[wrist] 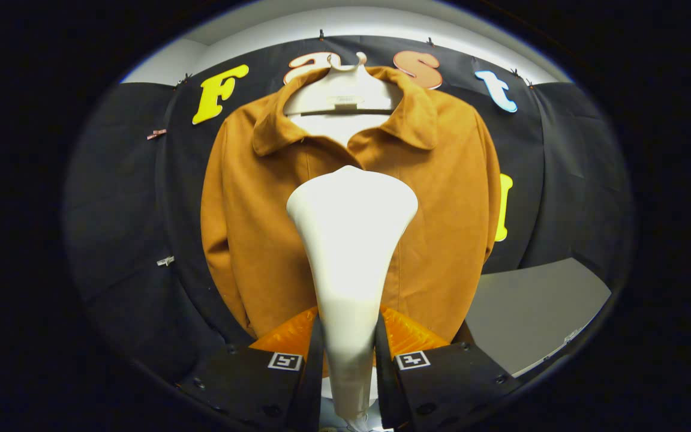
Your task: Iron the clothes twice with a garment steamer, once on the left side and once on the right side.
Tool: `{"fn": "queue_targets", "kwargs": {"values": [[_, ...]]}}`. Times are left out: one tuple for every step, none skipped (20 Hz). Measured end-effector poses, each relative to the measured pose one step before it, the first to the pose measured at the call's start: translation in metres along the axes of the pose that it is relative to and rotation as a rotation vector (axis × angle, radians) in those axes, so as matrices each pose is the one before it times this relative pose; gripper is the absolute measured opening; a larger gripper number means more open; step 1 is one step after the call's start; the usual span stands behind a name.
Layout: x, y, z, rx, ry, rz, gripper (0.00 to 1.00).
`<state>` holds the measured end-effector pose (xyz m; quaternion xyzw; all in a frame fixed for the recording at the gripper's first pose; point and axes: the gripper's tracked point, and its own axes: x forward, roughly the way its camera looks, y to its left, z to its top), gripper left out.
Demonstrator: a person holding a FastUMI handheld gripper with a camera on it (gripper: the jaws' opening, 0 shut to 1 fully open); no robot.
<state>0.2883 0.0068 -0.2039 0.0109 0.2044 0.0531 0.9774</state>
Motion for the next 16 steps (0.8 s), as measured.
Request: {"fn": "queue_targets", "kwargs": {"values": [[-0.00444, -0.00417, 0.00907, -0.00164, -0.03026, -0.00411, 0.42], [-0.00534, -0.00455, 0.00803, -0.00074, -0.02909, -0.00514, 0.42], [-0.00354, -0.00467, 0.00819, 0.00108, -0.02784, -0.00523, 0.42], [-0.00453, -0.00477, 0.00829, 0.00251, -0.02636, -0.00528, 0.42], [-0.00358, -0.00483, 0.00779, 0.00243, -0.02481, -0.00519, 0.42], [-0.00264, -0.00627, 0.00673, 0.00558, -0.01945, -0.00518, 0.42], [-0.00221, -0.00466, 0.00504, 0.00505, -0.01310, -0.00358, 0.42], [-0.00129, -0.00415, 0.00096, 0.00218, -0.00815, -0.00435, 0.42], [-0.00089, -0.00364, 0.00178, 0.00061, -0.00625, -0.00279, 0.42], [-0.00184, -0.00367, 0.00190, -0.00154, -0.00638, -0.00258, 0.42], [-0.00140, -0.00244, 0.00126, -0.00326, -0.00269, -0.00092, 0.42], [-0.00042, -0.00282, 0.00099, -0.00383, -0.00171, -0.00201, 0.42], [-0.00133, -0.00318, 0.00054, -0.00441, -0.00119, -0.00345, 0.42], [-0.00180, -0.00298, 0.00149, -0.00223, -0.00124, -0.00169, 0.42], [-0.00103, -0.00278, 0.00181, -0.00125, -0.00243, -0.00075, 0.42], [-0.00079, -0.00202, 0.00190, -0.00066, -0.00268, -0.00002, 0.42]]}}
